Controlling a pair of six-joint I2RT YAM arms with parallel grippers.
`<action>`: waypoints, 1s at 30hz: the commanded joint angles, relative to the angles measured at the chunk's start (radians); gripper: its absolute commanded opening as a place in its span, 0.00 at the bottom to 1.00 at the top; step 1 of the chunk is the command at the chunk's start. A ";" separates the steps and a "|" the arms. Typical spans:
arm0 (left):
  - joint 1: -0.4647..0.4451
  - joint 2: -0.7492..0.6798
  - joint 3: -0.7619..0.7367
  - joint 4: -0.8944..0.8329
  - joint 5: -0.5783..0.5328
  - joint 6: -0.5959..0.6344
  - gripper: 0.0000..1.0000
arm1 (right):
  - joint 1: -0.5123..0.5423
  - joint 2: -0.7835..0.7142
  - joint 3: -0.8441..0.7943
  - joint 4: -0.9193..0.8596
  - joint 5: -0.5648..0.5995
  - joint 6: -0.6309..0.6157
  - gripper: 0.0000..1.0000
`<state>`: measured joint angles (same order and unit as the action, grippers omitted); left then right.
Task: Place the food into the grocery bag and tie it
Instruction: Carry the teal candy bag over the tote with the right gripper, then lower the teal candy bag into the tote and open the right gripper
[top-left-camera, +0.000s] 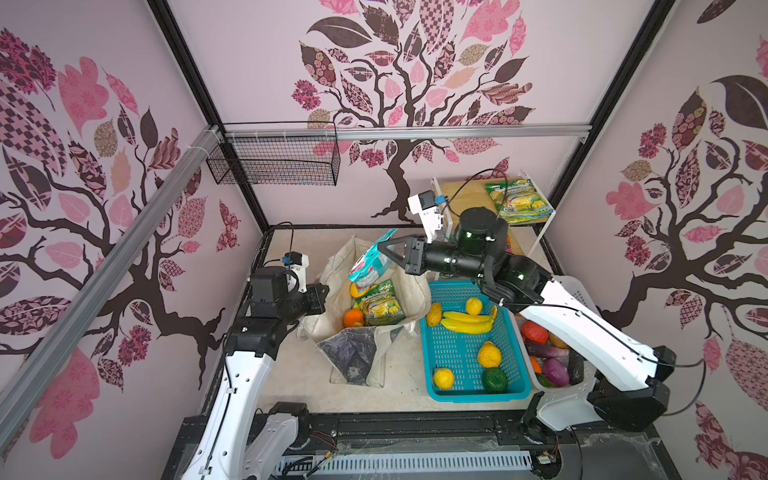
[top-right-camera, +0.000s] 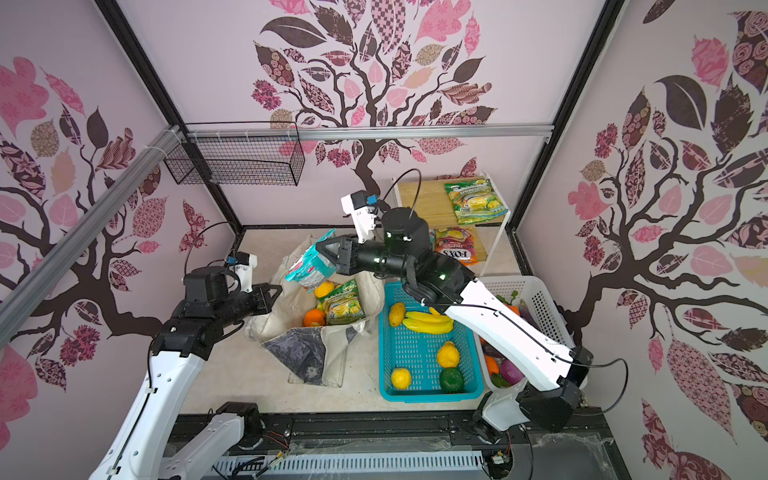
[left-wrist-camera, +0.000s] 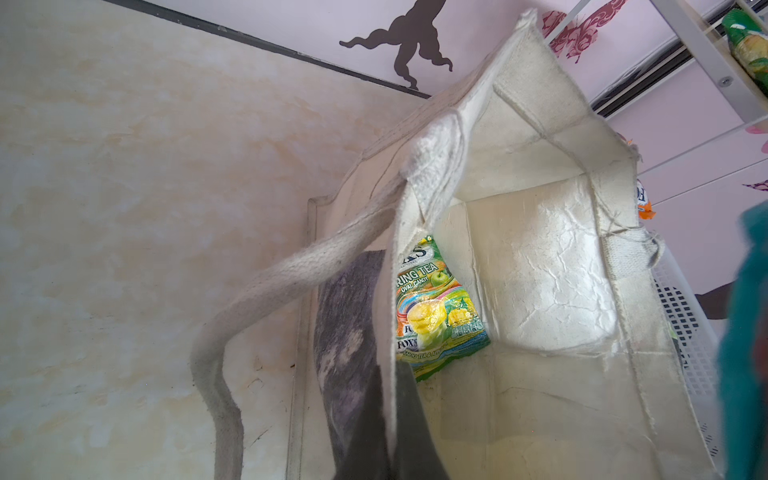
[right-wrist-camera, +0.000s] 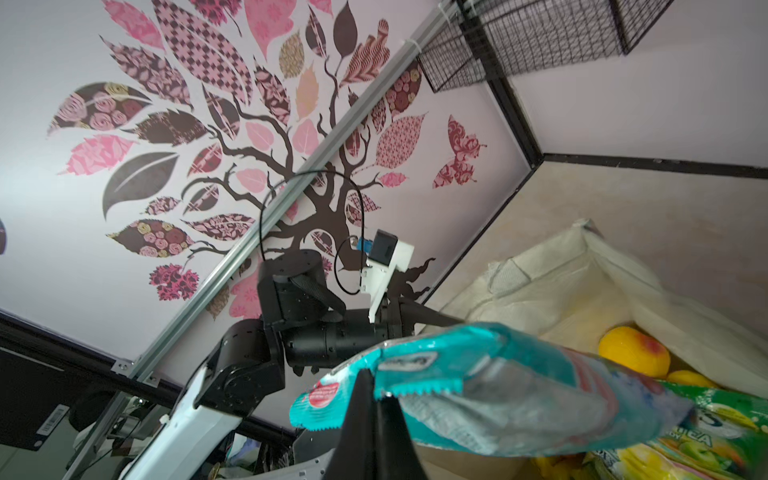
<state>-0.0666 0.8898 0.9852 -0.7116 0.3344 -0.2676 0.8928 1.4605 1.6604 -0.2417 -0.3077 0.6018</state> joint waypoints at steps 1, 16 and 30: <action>-0.002 -0.019 -0.024 0.018 0.015 0.006 0.00 | 0.026 0.042 -0.051 0.107 0.071 0.009 0.00; -0.002 -0.028 -0.030 0.033 0.027 -0.015 0.00 | 0.113 0.240 -0.135 0.263 0.249 0.107 0.00; -0.001 -0.020 -0.031 0.032 0.037 -0.015 0.00 | 0.148 0.157 -0.393 0.269 0.261 0.201 0.00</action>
<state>-0.0666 0.8791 0.9798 -0.7074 0.3534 -0.2844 1.0290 1.6852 1.2781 0.0154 -0.0456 0.7898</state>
